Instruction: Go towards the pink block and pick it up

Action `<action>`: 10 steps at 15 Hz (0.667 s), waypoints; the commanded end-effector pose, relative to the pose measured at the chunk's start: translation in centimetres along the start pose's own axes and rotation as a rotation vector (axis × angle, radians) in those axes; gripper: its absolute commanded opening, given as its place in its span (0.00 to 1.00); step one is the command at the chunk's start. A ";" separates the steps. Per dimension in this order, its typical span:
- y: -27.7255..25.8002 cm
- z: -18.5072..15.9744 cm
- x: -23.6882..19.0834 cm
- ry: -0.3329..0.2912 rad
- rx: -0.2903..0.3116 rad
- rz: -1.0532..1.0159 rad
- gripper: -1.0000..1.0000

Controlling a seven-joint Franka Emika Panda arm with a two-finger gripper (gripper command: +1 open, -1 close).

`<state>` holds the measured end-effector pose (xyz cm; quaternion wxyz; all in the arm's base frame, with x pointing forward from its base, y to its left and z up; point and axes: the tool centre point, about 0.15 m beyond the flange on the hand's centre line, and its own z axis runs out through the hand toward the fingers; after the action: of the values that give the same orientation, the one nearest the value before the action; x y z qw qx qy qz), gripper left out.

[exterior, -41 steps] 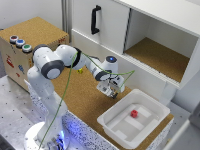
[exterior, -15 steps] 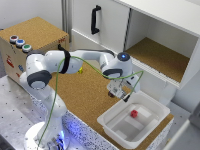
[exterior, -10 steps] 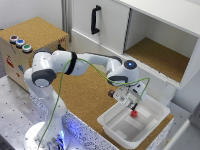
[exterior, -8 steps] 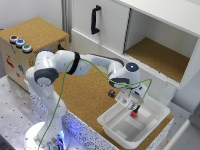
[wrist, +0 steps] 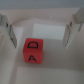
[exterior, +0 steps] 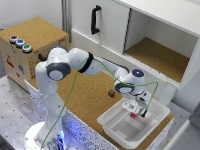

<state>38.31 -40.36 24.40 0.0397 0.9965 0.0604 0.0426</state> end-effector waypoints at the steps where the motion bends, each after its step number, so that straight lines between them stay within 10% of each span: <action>1: 1.3 2.4 0.3 0.008 0.095 -0.045 1.00; 2: 1.1 2.8 0.2 -0.006 0.086 -0.050 1.00; 3: 0.7 3.3 0.0 -0.036 0.079 -0.058 0.00; 10: -0.1 5.3 0.5 -0.054 0.068 -0.015 0.00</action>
<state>37.07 -40.28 21.59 0.0198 0.9964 0.0790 0.0243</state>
